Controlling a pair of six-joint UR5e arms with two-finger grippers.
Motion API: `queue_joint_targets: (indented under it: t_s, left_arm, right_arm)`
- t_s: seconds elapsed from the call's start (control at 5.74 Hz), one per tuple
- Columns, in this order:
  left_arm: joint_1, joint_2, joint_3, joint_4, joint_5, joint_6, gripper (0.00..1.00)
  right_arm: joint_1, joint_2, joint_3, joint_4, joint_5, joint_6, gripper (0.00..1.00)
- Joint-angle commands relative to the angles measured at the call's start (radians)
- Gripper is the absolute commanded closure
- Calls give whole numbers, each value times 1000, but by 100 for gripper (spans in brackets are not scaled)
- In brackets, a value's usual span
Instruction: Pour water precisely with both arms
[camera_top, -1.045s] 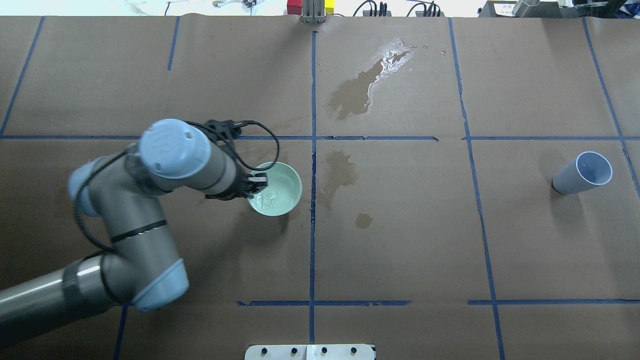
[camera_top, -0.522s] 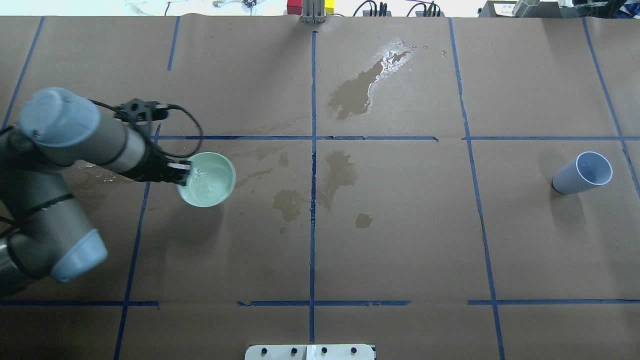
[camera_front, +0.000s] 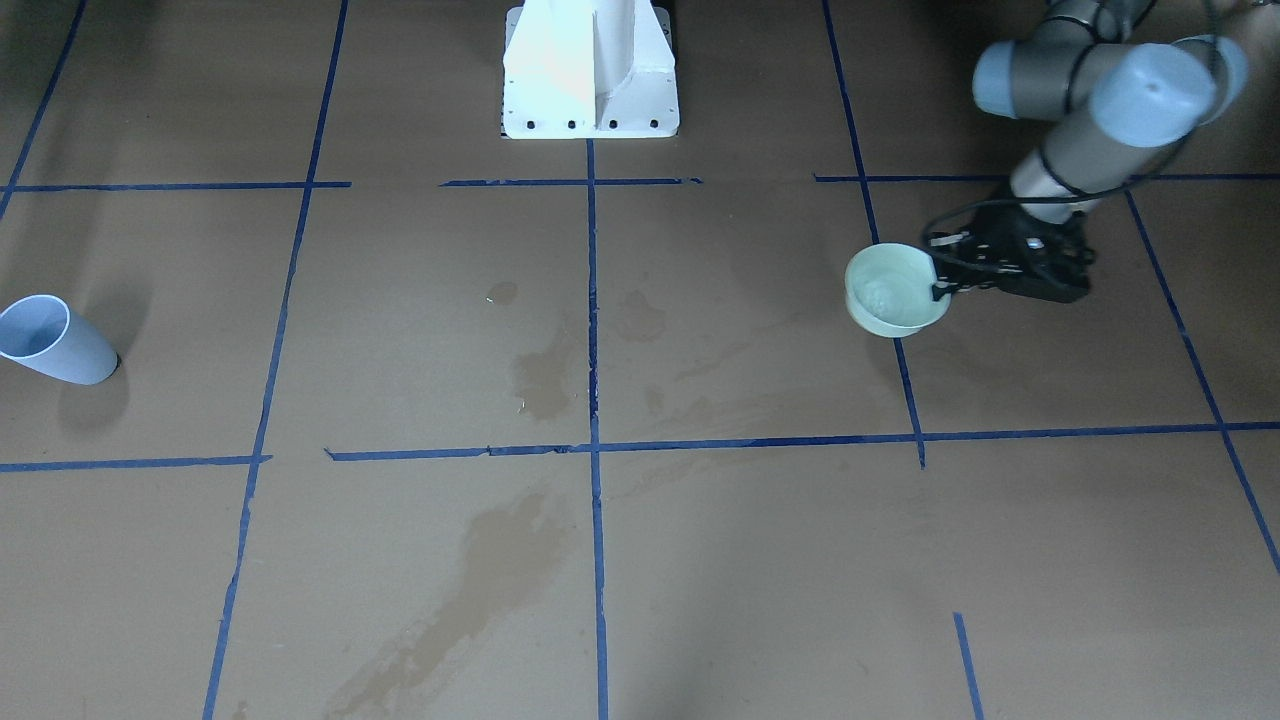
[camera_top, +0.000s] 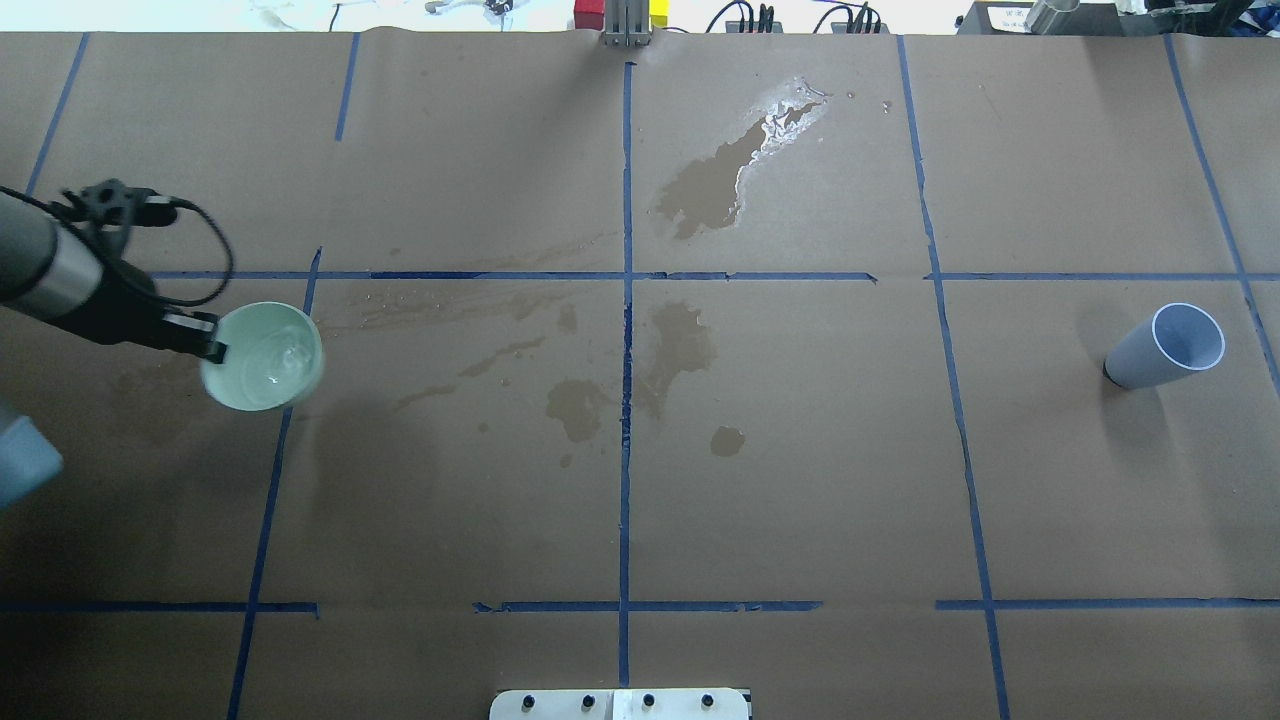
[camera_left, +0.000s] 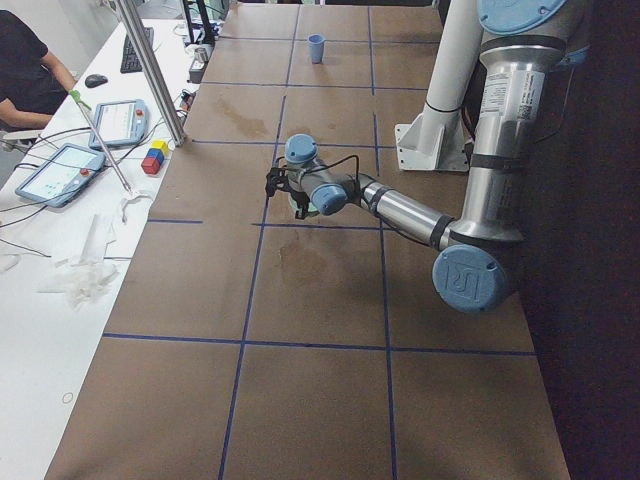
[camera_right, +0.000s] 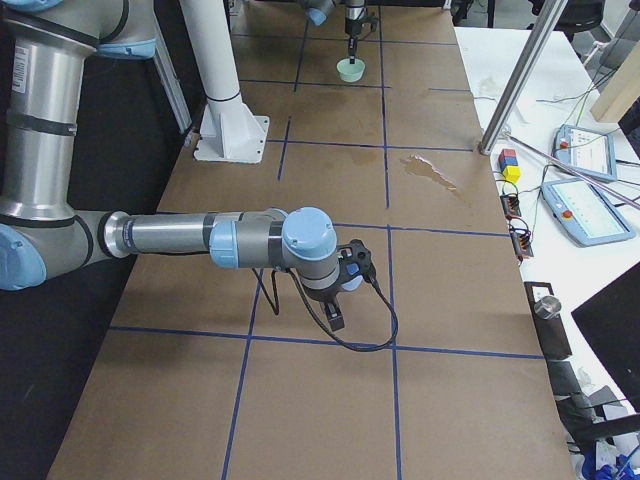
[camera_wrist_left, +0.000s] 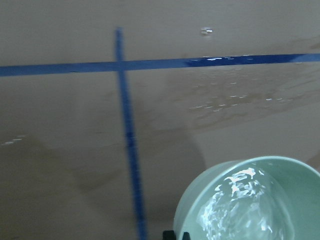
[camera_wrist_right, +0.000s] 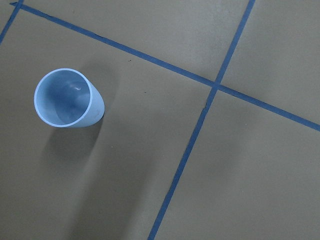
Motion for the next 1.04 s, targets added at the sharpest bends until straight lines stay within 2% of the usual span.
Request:
queue_joint_targets:
  t_s: [0.0, 0.17, 0.35, 0.52, 0.7, 0.87]
  left_arm:
    - [-130, 47, 108, -1, -92, 236, 100]
    - [-202, 84, 153, -1, -164, 357, 100]
    - [-230, 92, 187, -1, -189, 407, 100]
    - [-229, 89, 243, -38, -189, 409, 100]
    - [-226, 83, 324, -156, -189, 394, 100]
    - [-224, 73, 348, -196, -189, 361, 100]
  right_arm:
    - [0, -18, 29, -2, 0, 0, 0]
    - [0, -20, 36, -2, 0, 0, 0]
    - [0, -18, 39, -2, 0, 0, 0]
    - [0, -18, 41, -2, 0, 0, 0]
    - [0, -18, 41, -2, 0, 0, 0]
    - [0, -17, 41, -2, 0, 1, 0]
